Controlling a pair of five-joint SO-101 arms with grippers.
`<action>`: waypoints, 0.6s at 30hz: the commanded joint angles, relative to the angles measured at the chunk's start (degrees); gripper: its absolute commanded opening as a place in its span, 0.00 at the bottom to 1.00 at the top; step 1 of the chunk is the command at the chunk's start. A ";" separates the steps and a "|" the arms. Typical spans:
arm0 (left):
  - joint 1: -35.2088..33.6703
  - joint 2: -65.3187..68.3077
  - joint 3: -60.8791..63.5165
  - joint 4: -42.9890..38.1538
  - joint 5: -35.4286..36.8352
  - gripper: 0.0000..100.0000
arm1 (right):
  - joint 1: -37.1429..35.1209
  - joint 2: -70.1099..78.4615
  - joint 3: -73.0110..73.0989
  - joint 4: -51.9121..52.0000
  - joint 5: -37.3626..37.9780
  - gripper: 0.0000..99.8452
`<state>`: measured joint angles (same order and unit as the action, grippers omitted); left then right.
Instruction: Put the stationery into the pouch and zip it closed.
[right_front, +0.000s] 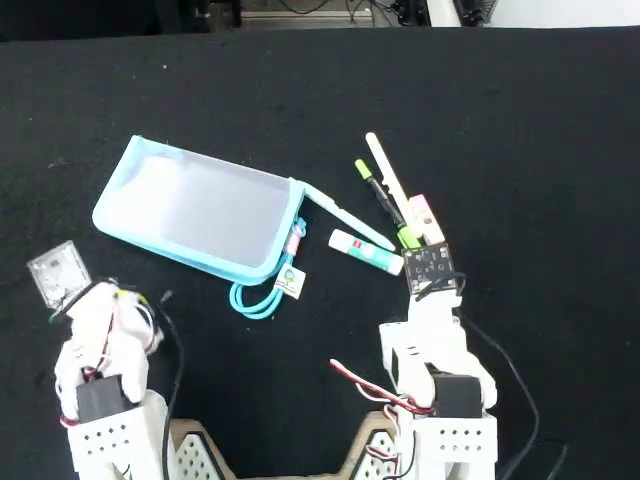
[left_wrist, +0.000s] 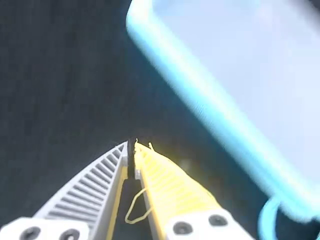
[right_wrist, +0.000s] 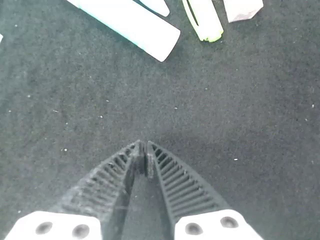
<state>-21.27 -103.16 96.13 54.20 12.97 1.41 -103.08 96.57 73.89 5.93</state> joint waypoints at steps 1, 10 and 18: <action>0.75 -0.44 1.27 -15.21 0.44 0.03 | 1.67 -4.18 -0.04 0.44 0.00 0.01; 9.19 -0.44 1.27 -37.54 0.53 0.03 | 6.33 -4.26 -0.04 -0.62 0.09 0.02; 17.89 -0.35 1.27 -30.95 0.53 0.03 | 11.60 -4.26 -0.13 -6.77 1.76 0.02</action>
<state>-5.45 -103.16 96.13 19.38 13.23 10.55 -103.08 96.57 70.73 5.93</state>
